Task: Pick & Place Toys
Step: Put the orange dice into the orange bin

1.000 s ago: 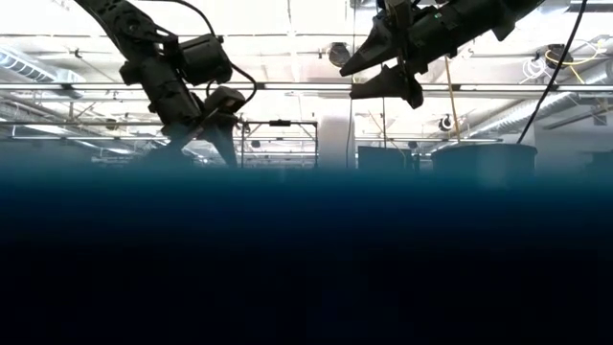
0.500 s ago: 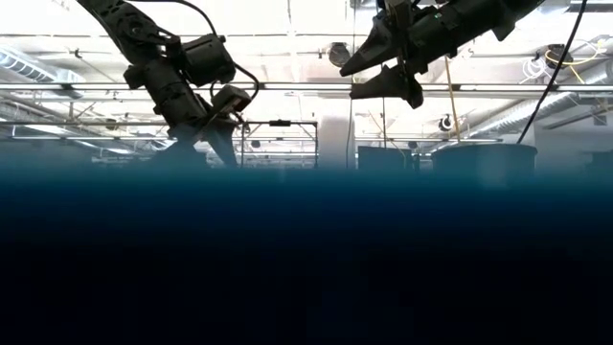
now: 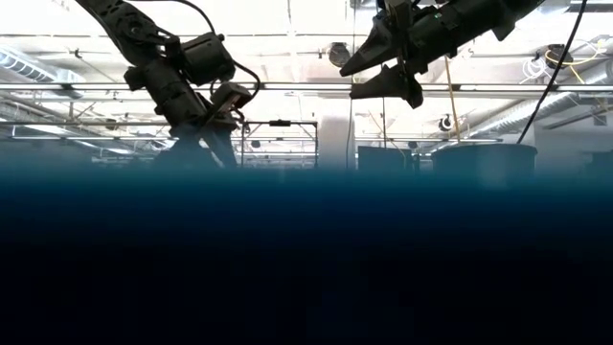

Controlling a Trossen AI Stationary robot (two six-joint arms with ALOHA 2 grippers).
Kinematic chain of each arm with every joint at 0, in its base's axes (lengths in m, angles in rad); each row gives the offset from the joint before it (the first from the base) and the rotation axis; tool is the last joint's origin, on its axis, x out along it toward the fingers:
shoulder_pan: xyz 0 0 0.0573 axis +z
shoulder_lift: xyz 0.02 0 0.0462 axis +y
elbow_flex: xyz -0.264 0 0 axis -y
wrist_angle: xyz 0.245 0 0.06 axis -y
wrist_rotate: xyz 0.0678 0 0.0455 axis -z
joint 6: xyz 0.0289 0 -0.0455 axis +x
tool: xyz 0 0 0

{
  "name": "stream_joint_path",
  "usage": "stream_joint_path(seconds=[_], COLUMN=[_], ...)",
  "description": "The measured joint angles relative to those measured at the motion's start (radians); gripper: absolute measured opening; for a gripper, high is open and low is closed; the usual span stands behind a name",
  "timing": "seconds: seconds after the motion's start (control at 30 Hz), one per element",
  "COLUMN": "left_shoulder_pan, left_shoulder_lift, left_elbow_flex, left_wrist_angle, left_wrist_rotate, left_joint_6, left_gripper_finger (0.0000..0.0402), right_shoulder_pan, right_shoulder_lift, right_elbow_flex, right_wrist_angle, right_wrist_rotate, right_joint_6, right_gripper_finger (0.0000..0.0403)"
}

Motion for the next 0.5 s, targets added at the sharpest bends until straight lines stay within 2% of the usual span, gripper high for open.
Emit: stream_joint_path(seconds=[0.2, 0.4, 0.5], left_shoulder_pan=[0.004, 0.004, 0.005], left_shoulder_lift=[-0.077, -0.094, -0.094], left_elbow_flex=[-0.004, -0.003, -0.002], left_wrist_angle=[-0.023, -0.023, -0.019], left_wrist_rotate=[0.002, 0.019, 0.022], left_joint_6=[0.018, 0.026, 0.030], left_gripper_finger=[0.0051, 0.0010, 0.0001], right_shoulder_pan=[0.000, 0.000, 0.000], right_shoulder_lift=[0.000, 0.000, 0.000], right_elbow_flex=[0.000, 0.000, 0.000], right_wrist_angle=[0.000, 0.000, 0.000], right_wrist_rotate=[0.000, 0.001, 0.001], right_joint_6=[0.000, -0.015, -0.015], right_gripper_finger=[0.0210, 0.0210, 0.0210])
